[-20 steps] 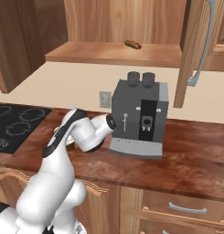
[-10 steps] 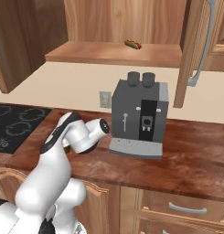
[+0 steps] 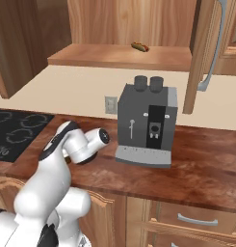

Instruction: Pick the cinnamon and honey bottle from the cabinet and place them next to the mug.

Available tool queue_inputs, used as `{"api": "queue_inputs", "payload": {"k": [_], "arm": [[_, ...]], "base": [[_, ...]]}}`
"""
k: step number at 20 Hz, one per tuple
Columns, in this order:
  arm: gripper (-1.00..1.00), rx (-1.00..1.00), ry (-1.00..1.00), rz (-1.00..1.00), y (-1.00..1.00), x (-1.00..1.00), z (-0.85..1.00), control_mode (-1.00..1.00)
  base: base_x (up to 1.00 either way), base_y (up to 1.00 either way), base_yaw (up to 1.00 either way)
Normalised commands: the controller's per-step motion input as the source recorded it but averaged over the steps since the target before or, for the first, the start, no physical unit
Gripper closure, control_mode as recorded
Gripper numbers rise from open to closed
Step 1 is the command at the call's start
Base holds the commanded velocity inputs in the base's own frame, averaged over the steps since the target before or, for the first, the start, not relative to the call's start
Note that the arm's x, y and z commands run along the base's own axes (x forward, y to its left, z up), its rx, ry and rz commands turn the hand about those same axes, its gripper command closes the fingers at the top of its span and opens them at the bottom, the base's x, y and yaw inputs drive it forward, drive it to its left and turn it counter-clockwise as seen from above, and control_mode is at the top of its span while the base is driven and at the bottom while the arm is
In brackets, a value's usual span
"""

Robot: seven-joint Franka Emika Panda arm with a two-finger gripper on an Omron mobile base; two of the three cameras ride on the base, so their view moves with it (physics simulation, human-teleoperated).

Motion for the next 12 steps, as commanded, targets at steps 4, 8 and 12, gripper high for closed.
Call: {"api": "queue_inputs", "payload": {"k": [4,8,12], "arm": [[1.0,-0.03,-0.02,-0.02,0.12,0.13,-0.26,-1.0],[1.0,-0.01,0.0,-0.02,0.13,0.14,-0.42,-1.0],[1.0,0.0,0.0,-0.01,0.11,0.18,-0.51,-1.0]], "base": [[0.0,0.0,0.0],[0.0,0.0,0.0],[0.0,0.0,0.0]]}}
